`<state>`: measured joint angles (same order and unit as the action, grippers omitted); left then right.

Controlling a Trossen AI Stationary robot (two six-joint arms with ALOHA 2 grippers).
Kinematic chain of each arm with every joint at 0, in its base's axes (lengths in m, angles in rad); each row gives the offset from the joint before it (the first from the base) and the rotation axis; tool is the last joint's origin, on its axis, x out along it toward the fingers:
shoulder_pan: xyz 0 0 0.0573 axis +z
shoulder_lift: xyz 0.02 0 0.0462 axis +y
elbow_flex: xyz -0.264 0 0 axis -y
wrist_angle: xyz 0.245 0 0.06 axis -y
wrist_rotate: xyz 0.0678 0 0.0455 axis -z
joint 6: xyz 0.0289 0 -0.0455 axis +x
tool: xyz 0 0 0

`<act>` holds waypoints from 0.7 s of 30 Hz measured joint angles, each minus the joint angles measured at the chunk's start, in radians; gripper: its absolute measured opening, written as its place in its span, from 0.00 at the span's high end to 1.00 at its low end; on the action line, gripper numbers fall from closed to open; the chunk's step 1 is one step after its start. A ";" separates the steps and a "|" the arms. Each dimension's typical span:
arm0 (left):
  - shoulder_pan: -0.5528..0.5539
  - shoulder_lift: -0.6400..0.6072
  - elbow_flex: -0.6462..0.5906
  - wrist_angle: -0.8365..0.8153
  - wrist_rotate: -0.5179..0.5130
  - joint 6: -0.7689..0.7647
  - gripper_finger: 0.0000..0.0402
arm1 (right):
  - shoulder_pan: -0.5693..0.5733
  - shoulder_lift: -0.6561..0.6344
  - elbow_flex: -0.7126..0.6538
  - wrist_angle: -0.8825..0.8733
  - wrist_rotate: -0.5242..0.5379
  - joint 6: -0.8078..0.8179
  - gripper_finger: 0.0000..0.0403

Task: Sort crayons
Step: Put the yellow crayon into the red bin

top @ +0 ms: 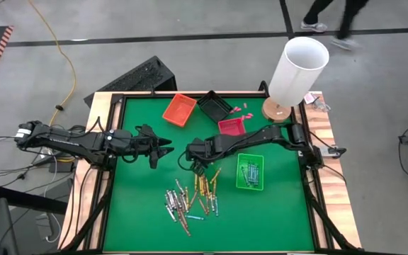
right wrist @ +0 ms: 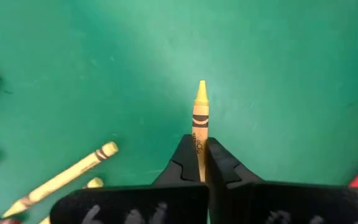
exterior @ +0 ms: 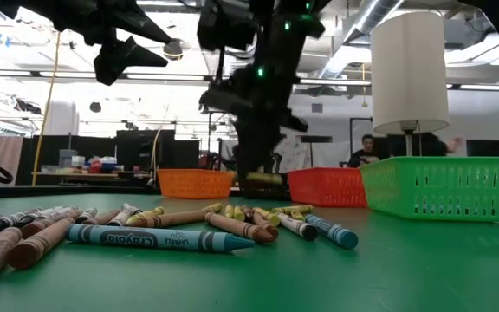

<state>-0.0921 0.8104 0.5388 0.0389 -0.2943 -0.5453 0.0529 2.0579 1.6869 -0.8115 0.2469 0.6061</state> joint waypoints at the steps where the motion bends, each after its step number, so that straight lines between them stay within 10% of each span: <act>1: 0.000 0.000 0.000 -0.001 0.000 -0.001 0.55 | -0.002 -0.015 0.003 -0.006 0.015 -0.010 1.00; 21: 0.000 0.000 0.000 0.020 -0.007 -0.009 0.55 | -0.089 -0.334 -0.004 -0.388 0.215 -0.168 1.00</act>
<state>-0.0921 0.8104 0.5388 0.0586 -0.3012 -0.5545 -0.0359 1.7241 1.6829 -1.2000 0.4616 0.4376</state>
